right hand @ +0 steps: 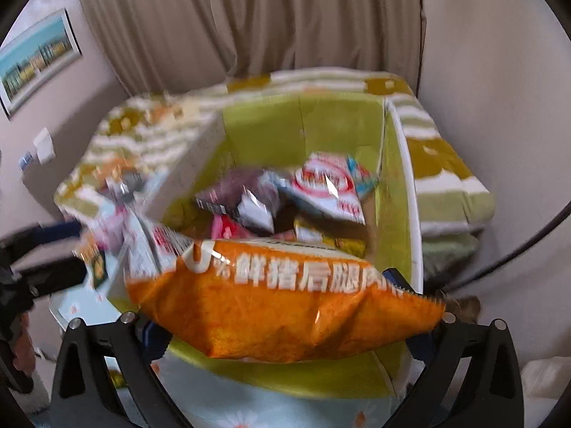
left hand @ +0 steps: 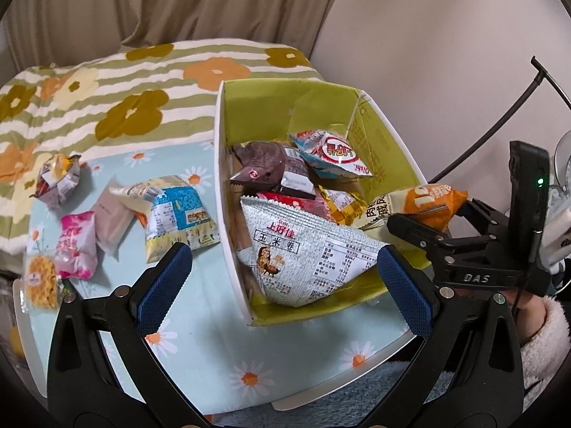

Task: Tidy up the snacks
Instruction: 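Carry both held snacks over the cardboard box and open both grippers, then move both grippers back over the remaining snacks on the table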

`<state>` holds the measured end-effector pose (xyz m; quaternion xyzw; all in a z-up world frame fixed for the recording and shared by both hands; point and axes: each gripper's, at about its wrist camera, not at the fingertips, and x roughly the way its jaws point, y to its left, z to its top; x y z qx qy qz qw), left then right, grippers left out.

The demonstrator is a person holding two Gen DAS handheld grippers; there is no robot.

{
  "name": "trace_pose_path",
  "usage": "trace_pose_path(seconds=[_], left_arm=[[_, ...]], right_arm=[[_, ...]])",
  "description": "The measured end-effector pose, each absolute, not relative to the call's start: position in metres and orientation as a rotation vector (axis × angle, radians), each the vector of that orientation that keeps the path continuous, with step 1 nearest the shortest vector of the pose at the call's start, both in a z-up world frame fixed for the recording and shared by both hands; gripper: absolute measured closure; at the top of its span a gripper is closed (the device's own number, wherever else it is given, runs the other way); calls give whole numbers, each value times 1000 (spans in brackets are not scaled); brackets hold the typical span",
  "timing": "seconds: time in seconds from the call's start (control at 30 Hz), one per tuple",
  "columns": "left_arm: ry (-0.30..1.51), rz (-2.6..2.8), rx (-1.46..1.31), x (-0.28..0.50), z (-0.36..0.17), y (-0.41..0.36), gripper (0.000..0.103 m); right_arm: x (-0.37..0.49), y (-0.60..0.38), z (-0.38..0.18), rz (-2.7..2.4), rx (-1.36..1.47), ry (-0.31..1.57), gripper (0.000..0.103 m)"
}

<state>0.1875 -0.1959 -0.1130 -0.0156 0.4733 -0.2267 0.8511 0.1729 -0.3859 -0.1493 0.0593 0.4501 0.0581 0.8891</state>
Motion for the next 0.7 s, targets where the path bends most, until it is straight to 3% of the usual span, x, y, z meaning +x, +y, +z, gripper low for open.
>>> trace_pose_path(seconds=[0.33, 0.57, 0.63, 0.7], left_arm=[[997, -502, -38, 193, -113, -201, 0], [963, -532, -16, 203, -103, -214, 0], [965, -536, -21, 205, -104, -215, 0], [971, -538, -27, 206, -105, -214, 0]], right_arm=[[175, -388, -168, 89, 72, 999, 0], [167, -383, -155, 111, 21, 896, 0], [172, -380, -161, 96, -16, 997, 0], [165, -387, -154, 119, 38, 886, 0]])
